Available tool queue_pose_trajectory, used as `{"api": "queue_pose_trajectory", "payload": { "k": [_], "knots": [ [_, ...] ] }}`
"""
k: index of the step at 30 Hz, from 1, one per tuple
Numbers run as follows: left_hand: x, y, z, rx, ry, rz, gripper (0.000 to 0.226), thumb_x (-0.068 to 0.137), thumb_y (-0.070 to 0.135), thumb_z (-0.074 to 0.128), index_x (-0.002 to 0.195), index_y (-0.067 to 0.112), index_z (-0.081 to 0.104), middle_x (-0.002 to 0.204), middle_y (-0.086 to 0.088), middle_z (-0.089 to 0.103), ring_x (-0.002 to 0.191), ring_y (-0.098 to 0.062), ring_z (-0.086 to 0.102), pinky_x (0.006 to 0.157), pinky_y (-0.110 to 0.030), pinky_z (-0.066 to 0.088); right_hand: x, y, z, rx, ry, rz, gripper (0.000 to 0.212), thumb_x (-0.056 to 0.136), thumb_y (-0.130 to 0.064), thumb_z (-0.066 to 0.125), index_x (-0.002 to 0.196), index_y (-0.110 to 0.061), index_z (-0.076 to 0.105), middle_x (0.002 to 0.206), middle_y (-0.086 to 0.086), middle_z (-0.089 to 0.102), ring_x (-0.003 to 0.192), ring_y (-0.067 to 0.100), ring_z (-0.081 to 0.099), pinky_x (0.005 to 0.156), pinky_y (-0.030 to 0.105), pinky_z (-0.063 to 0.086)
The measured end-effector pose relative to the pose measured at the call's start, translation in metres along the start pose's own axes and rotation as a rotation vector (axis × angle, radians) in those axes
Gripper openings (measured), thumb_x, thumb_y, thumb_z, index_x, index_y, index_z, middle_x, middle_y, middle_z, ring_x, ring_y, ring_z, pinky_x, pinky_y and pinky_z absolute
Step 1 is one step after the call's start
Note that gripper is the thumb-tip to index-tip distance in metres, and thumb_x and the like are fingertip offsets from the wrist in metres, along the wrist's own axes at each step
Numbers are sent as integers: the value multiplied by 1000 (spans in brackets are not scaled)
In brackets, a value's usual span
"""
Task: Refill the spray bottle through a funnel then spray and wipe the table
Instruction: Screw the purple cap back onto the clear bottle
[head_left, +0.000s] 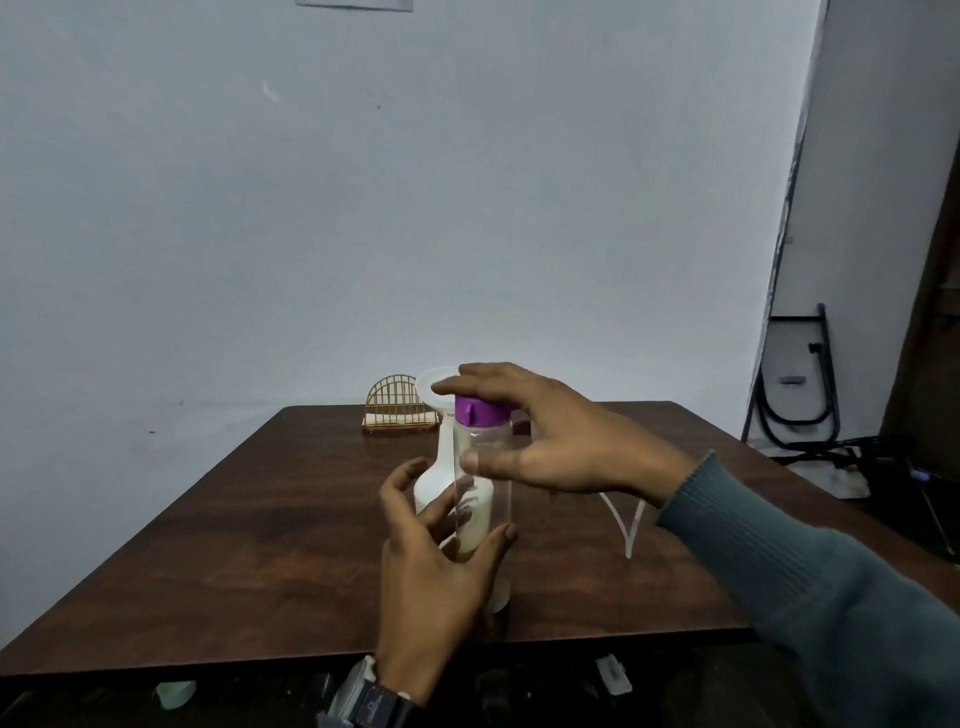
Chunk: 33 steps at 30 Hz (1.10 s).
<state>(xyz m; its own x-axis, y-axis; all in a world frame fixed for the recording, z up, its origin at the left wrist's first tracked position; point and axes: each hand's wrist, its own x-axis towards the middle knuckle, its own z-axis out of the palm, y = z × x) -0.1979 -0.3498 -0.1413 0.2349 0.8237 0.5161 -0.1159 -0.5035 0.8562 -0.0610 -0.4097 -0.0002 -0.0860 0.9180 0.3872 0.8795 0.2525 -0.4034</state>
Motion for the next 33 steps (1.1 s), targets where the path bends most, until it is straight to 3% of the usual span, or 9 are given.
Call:
{"api": "queue_pose_trajectory", "payload": {
  "k": [3, 7, 9, 13, 15, 18, 27, 33],
  "knots": [
    [-1, 8, -4, -46, -15, 7, 93, 64, 27, 95, 122, 62, 32, 111, 18, 74, 106, 2, 71, 90, -22, 57, -7, 4, 9, -49, 66, -36, 83, 86, -39, 81, 152, -52, 33, 144, -12, 49, 122, 3, 54, 99, 22, 48],
    [7, 24, -10, -79, -31, 54, 97, 58, 34, 95, 135, 45, 37, 115, 9, 76, 109, -3, 72, 96, -37, 59, -6, 0, 4, 36, 171, -62, 82, 82, -36, 85, 149, -46, 39, 122, -23, 57, 93, -2, 68, 81, 12, 55],
    [14, 34, -14, -109, -27, 95, 94, 59, 37, 96, 135, 40, 41, 120, 4, 75, 113, -9, 71, 99, -42, 57, -2, -4, -8, 73, 233, -71, 81, 80, -37, 87, 148, -42, 44, 124, -20, 58, 89, 0, 71, 82, 18, 59],
    [32, 63, -35, -157, 110, 213, 70, 77, 37, 84, 132, 19, 46, 114, -1, 78, 106, -15, 75, 90, -32, 61, 11, -6, -40, 70, 342, -60, 82, 76, -44, 87, 146, -37, 45, 131, -10, 61, 100, 7, 71, 88, 35, 62],
    [48, 72, -50, -148, 193, 268, 52, 91, 37, 75, 130, 15, 48, 107, -2, 80, 103, -19, 76, 89, -41, 62, 15, -4, -56, 113, 371, -32, 81, 76, -41, 87, 146, -34, 46, 127, -8, 62, 100, 11, 72, 79, 39, 65],
    [78, 70, -69, -82, 271, 235, 38, 96, 37, 68, 126, 21, 50, 105, 0, 80, 101, -19, 76, 90, -50, 61, 18, 6, -77, 145, 395, 36, 79, 78, -32, 88, 145, -33, 47, 124, -3, 63, 91, 22, 75, 67, 42, 66],
    [167, 14, -78, 124, 192, 34, 37, 89, 36, 78, 121, 29, 61, 107, 7, 79, 102, -10, 74, 94, -53, 58, 57, 78, -102, 69, 435, 189, 86, 61, -56, 84, 138, -46, 46, 127, -12, 61, 90, 19, 76, 84, 51, 63],
    [203, -30, -49, 235, 60, -16, 31, 89, 21, 78, 117, 23, 63, 103, 11, 78, 95, 1, 73, 90, -34, 59, 104, 146, -96, -31, 450, 278, 79, 76, -44, 85, 143, -39, 42, 126, -8, 60, 88, 16, 71, 90, 42, 58]
  ]
}}
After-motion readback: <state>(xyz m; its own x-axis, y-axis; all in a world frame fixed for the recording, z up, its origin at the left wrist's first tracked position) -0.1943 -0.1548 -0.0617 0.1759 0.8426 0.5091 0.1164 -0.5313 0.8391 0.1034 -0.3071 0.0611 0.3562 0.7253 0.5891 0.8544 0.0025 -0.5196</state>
